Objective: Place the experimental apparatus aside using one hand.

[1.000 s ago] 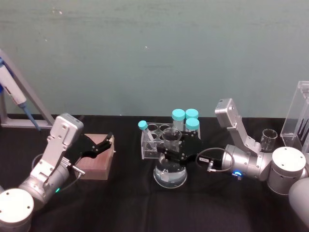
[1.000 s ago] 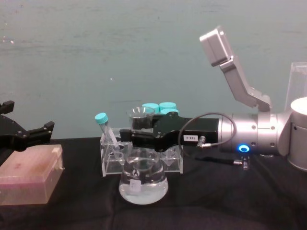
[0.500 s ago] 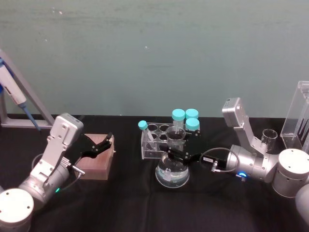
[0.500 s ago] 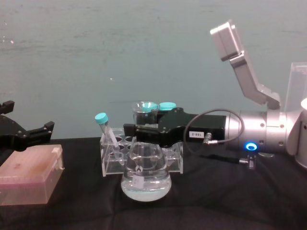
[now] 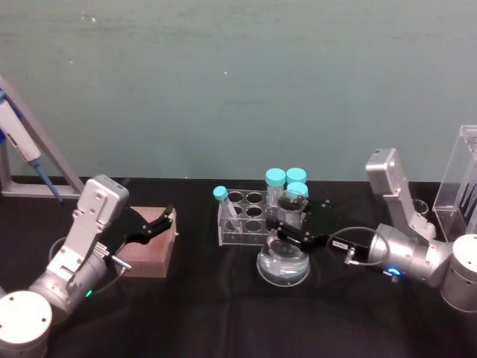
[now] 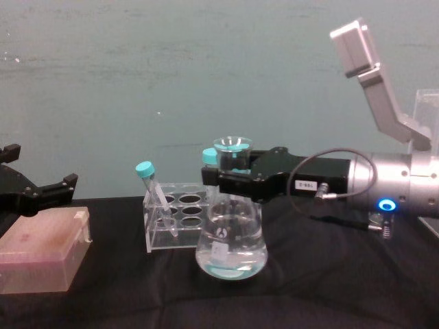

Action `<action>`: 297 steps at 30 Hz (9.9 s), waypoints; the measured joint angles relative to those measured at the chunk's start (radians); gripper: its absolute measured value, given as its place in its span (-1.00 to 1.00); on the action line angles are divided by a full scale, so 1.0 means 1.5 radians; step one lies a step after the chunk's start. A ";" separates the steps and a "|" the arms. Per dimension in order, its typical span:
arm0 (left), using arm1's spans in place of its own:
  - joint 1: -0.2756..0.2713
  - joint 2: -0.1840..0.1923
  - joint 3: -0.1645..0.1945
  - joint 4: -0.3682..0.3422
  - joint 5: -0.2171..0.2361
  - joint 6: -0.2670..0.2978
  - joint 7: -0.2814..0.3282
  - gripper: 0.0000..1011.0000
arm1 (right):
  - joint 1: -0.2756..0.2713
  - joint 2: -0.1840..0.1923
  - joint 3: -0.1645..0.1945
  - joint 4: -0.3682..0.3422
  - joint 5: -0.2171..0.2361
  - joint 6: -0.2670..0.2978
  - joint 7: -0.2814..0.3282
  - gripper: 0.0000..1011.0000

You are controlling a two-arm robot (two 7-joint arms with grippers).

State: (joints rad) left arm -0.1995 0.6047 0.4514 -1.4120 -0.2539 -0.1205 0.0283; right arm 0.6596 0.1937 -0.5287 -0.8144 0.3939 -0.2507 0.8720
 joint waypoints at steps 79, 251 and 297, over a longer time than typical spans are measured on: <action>0.000 0.000 0.000 0.000 0.000 0.000 0.000 0.98 | -0.175 0.138 0.149 -0.222 -0.016 0.098 -0.249 -0.11; 0.000 0.000 0.000 0.000 0.000 0.000 0.000 0.98 | -0.172 0.122 0.196 -0.193 -0.052 0.118 -0.285 0.98; 0.000 0.000 0.000 0.000 0.000 0.000 0.000 0.98 | -0.219 0.155 0.206 -0.331 -0.025 0.100 -0.254 0.98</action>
State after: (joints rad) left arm -0.1995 0.6047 0.4514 -1.4120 -0.2539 -0.1205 0.0283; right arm 0.3315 0.4257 -0.2190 -1.3114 0.3565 -0.1004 0.4914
